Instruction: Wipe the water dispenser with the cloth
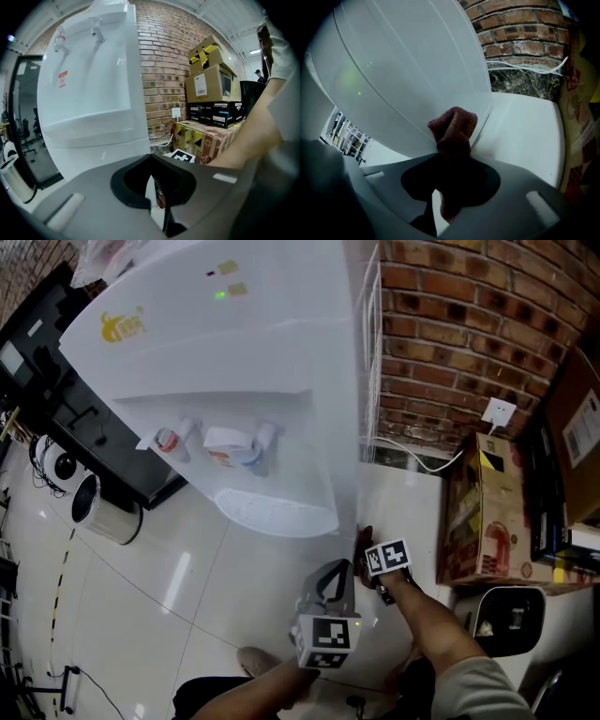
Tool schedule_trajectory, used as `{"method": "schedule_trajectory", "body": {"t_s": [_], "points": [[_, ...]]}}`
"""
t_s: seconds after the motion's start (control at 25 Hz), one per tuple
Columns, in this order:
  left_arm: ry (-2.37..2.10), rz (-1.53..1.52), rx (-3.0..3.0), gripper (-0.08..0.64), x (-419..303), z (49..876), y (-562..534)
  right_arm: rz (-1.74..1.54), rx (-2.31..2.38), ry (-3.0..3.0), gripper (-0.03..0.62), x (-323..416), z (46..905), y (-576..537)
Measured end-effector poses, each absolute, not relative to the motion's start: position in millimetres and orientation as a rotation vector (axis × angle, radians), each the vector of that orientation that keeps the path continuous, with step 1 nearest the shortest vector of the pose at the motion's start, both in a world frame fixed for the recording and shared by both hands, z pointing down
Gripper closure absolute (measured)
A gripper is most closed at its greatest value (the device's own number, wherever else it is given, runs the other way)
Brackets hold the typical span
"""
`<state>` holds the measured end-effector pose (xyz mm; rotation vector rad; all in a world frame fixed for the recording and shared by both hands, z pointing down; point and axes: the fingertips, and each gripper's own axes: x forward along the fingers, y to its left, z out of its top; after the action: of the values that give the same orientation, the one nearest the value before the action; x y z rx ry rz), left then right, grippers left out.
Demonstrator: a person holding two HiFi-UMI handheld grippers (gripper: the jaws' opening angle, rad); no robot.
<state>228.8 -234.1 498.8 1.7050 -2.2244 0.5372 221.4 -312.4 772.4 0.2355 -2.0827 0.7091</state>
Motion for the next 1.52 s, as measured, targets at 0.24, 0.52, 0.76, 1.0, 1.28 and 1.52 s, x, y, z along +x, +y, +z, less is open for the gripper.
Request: {"method": "schedule_trajectory", "body": {"t_s": [0.24, 0.52, 0.76, 1.0, 1.28, 1.52], "points": [[-2.282, 0.498, 1.751, 0.56, 240.4, 457.6, -240.9, 0.622, 0.215, -2.159, 0.489, 230.1, 713.0, -327.8], [-2.442, 0.414, 1.84, 0.56, 248.6, 365.5, -257.0, 0.592, 0.258, -2.524, 0.489, 238.6, 536.2, -358.9], [-2.561, 0.428, 1.82, 0.56, 243.6, 288.8, -240.6, 0.527, 0.279, -2.97, 0.492, 245.3, 338.3, -363.5], [-2.831, 0.225, 1.705, 0.56, 212.7, 182.7, -214.9, 0.205, 0.336, -3.224, 0.494, 255.5, 174.1, -366.2], [-2.813, 0.045, 1.64, 0.56, 193.2, 151.9, -209.0, -0.147, 0.33, -3.378, 0.494, 240.9, 34.7, -363.6], [-2.797, 0.184, 1.675, 0.56, 206.4, 164.6, -219.2, -0.082, 0.245, -3.463, 0.492, 206.0, -23.5, -355.7]]}}
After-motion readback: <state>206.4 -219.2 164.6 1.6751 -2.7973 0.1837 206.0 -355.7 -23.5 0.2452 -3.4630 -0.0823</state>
